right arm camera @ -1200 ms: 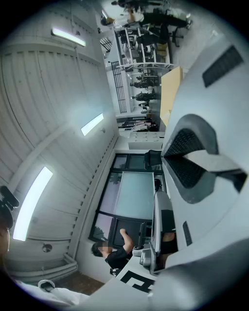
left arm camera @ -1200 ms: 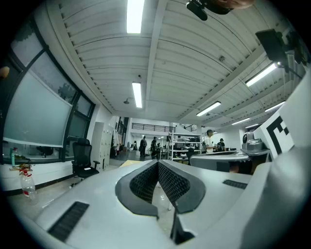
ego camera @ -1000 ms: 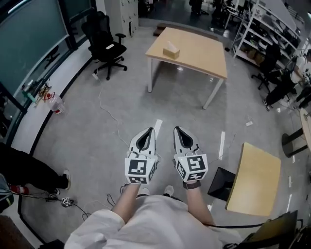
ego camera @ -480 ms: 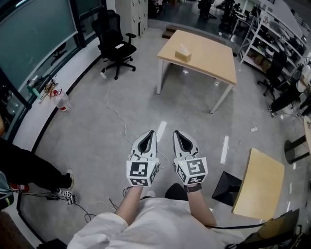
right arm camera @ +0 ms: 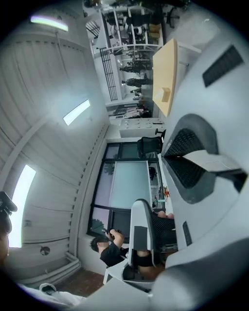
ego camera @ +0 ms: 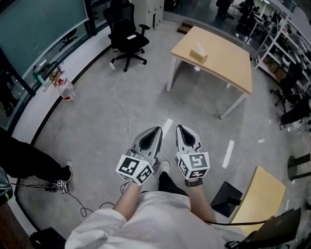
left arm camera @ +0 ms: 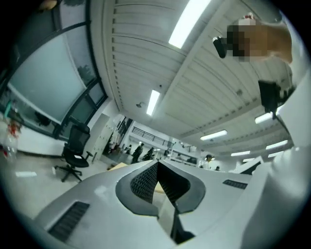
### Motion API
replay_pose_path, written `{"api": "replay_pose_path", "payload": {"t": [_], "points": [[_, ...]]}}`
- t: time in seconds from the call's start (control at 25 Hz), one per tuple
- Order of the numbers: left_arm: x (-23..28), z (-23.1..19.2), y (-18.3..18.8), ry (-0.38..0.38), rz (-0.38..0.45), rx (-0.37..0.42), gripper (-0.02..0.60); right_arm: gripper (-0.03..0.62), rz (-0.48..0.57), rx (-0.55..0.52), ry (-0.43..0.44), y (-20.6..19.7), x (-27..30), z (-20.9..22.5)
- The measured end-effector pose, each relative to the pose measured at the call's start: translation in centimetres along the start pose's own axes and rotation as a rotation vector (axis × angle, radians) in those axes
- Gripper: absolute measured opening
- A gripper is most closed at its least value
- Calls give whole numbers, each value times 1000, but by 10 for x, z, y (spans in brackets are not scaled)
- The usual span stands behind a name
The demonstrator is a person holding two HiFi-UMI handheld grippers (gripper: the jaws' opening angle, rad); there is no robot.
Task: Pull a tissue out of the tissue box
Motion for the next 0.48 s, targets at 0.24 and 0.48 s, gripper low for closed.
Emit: {"api": "replay_pose_path", "payload": {"t": [0.24,0.48], "points": [[111,-55,-7,90,-38,183,-11,0,144,12,94,37,101,75],[190,-80,-41,125,-58,227,-11,0,196,-55,286,35,150,127]]}}
Point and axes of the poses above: the fingertips, and each gripper's own axes: x forward along the fingers, z to its right, y out of its top, the point moved 5 cm from there along -x, backward along the fingers, and after that the axes turned 8 degrees about z, right-handed, at the moved point
